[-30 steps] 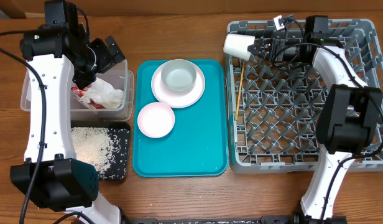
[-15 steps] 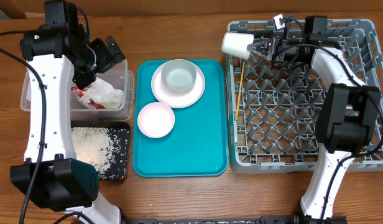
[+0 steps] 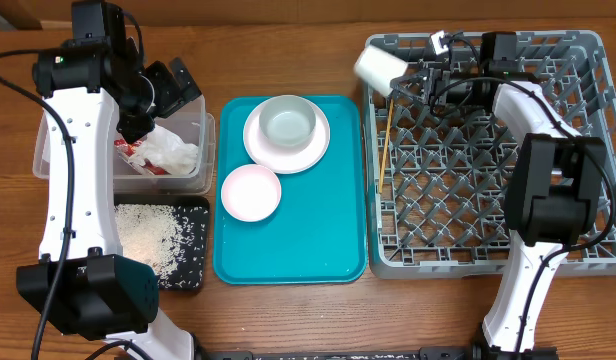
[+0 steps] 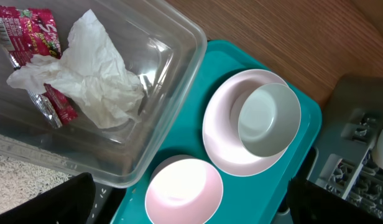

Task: Sort waste into correct bins and load items into the dishwasher
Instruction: 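Lower the cup upside down into the rack's back corner and release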

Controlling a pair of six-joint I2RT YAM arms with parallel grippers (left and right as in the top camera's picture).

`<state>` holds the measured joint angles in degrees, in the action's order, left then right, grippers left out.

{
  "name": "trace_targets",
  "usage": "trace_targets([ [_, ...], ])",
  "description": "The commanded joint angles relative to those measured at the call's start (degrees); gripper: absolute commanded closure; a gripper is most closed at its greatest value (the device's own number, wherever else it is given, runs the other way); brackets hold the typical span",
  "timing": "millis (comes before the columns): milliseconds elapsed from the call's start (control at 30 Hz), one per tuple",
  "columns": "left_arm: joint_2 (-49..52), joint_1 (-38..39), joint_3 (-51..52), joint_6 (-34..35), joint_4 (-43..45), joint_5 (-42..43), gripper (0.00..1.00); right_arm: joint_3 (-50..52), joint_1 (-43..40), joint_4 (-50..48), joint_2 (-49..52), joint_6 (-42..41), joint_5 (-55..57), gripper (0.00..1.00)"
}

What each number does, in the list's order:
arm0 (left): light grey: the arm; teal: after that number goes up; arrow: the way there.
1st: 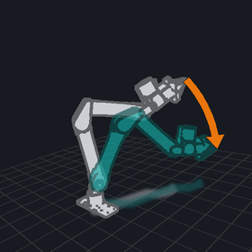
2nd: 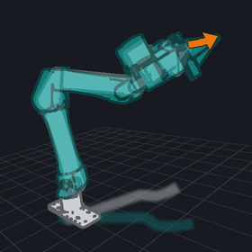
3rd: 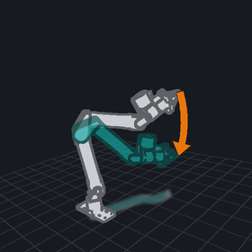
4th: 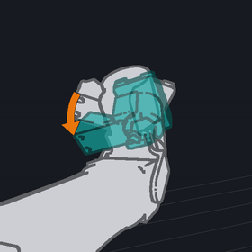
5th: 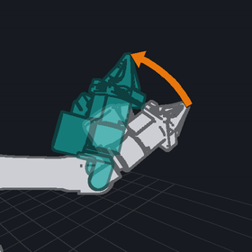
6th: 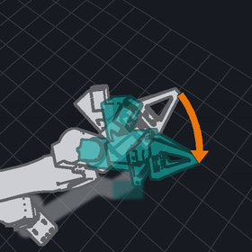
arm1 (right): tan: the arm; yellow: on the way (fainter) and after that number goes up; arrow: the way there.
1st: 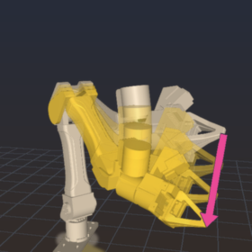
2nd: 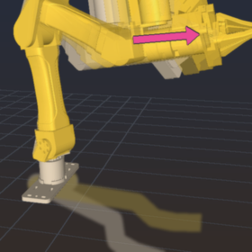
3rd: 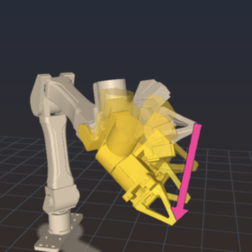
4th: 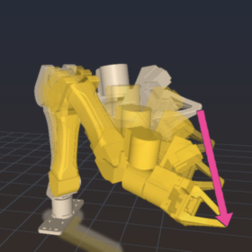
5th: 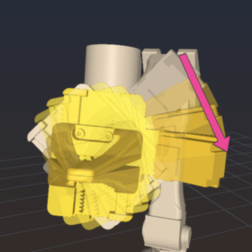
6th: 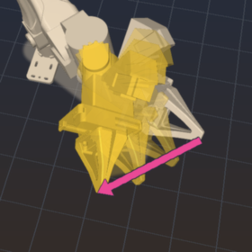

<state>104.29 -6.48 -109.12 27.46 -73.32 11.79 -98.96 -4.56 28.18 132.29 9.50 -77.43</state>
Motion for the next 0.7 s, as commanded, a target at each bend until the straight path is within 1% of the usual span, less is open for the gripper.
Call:
trace_targets([
  [0,0.07,0.13,-0.85,-0.46,-0.09,-0.24,0.0,0.44,0.42,1.29,0.66,-0.96,7.56,0.96],
  [600,0.07,0.13,-0.85,-0.46,-0.09,-0.24,0.0,-0.44,-0.61,8.98,-0.2,-0.96,7.96,0.95],
  [667,0.07,0.13,-0.85,-0.46,-0.09,-0.24,0.0,-0.48,-0.68,10.36,-0.96,-0.92,8.83,0.88],
])
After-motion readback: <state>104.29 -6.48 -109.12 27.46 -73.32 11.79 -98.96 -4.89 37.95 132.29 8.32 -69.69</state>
